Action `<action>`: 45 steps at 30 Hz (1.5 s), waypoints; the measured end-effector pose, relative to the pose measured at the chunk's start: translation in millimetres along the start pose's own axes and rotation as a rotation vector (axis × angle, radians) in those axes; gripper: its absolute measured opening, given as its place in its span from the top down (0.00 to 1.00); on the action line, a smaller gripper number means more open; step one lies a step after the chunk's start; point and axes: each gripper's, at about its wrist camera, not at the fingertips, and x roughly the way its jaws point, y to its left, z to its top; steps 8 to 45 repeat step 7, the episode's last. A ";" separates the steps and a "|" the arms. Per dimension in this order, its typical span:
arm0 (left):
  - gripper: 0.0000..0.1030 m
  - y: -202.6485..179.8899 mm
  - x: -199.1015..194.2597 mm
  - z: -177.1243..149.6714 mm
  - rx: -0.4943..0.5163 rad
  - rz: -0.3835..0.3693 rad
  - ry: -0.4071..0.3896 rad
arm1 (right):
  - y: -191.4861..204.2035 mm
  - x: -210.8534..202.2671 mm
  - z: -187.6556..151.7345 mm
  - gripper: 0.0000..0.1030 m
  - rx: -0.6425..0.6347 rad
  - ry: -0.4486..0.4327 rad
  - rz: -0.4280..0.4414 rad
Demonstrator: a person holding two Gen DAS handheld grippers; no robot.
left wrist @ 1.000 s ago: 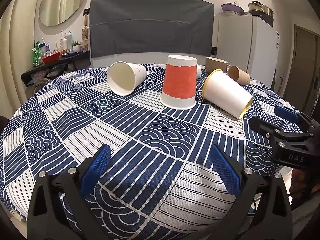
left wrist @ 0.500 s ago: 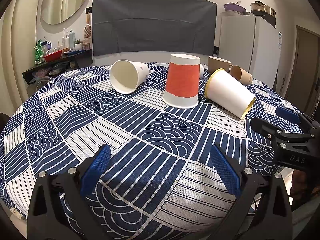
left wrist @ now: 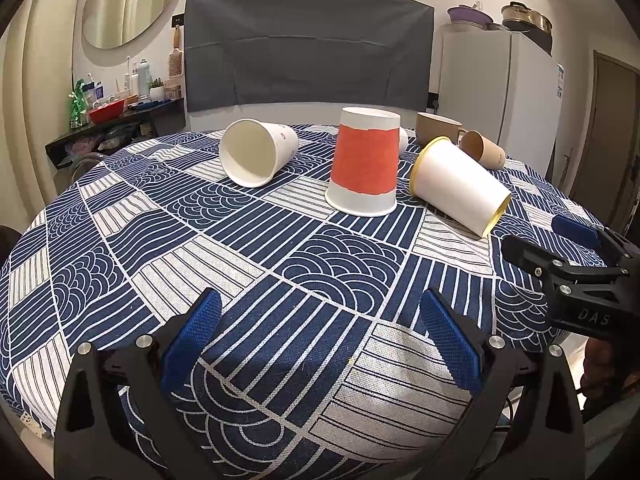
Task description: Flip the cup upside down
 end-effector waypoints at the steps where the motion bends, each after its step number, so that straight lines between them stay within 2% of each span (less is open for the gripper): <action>1: 0.06 1.7 0.4 0.1 -0.010 0.009 0.004 | -0.3 -0.1 -0.1 0.08 0.001 -0.001 -0.001; 45: 0.06 2.7 0.8 -1.0 -0.015 0.011 0.010 | -0.6 0.9 -1.5 0.08 0.003 0.007 0.003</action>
